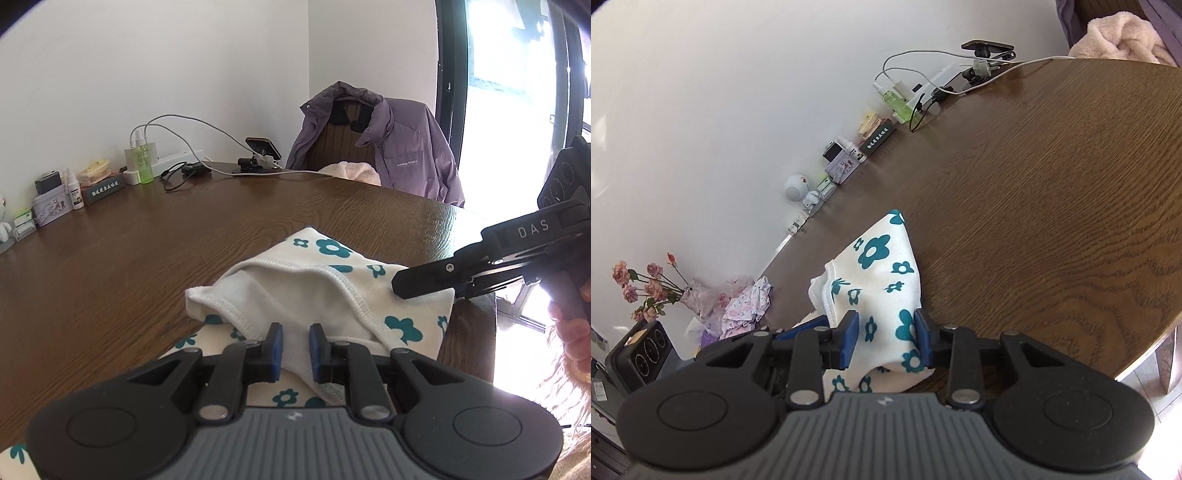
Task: Fold clothes
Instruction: 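Press the folded shirt end with the left gripper while the right gripper releases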
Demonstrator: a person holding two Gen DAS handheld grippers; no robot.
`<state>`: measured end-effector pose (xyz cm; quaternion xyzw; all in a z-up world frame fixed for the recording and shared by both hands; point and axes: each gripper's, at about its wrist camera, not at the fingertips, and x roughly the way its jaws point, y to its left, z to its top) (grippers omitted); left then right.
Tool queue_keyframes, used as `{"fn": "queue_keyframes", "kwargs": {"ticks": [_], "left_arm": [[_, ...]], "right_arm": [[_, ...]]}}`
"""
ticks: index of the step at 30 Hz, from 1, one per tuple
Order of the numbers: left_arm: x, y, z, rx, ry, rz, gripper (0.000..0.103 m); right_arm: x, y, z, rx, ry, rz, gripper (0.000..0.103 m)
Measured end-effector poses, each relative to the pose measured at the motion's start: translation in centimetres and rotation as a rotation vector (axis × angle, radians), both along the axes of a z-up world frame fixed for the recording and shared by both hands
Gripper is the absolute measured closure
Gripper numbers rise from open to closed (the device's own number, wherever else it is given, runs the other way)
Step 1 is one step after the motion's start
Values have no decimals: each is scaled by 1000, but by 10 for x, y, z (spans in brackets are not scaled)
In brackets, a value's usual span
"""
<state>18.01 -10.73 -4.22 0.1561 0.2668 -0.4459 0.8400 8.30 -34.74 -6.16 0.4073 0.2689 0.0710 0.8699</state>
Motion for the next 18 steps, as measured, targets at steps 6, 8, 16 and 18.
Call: {"fn": "queue_keyframes", "kwargs": {"ticks": [6,8,16,18], "left_arm": [[4,7,0,-28,31,33,88],[6,10,0,-41,44,44,88],[10,14,1,-69,73,51,88],[11,15,1,-74,79,56,88]], "right_arm": [[5,0,-7,106,-8,-15,68],[3,-1,-7,106,-2,-8,69],[0,6,-8,123,-12,-20,71],[6,8,-9,135,-18,-32,71]]}}
